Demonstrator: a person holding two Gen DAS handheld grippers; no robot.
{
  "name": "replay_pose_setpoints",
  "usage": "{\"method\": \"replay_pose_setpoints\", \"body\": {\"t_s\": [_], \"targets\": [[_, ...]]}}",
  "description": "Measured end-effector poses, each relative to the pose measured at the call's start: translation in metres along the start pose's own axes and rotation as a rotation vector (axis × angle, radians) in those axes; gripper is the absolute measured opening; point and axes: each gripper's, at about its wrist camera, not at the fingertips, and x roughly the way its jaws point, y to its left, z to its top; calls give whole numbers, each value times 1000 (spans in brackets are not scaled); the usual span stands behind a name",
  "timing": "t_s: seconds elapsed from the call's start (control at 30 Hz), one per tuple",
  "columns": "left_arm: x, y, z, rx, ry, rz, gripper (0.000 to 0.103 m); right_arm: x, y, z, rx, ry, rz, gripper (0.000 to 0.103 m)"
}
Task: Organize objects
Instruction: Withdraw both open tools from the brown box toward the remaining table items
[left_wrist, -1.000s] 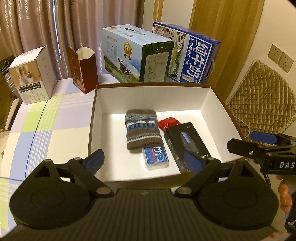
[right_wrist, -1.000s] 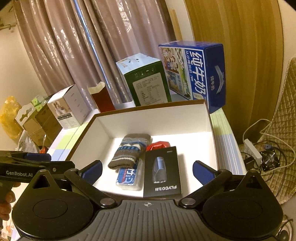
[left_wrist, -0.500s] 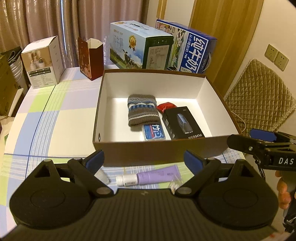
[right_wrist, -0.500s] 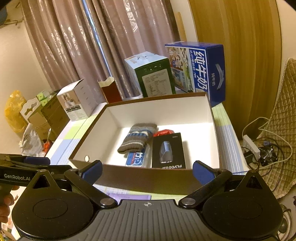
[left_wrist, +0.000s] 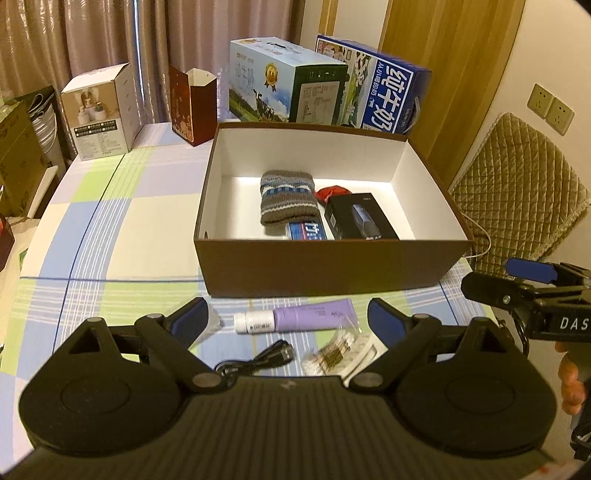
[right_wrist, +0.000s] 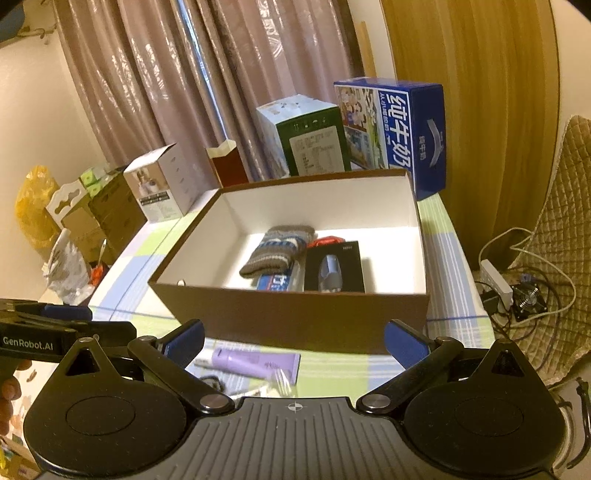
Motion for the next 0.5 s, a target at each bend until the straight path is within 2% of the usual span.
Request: {"method": "replay_pose_setpoints", "body": {"t_s": [0.5], "targets": [[-22,-9,-46,-48,33,41,91,-22,2,-37,-29,49,44,101]]}}
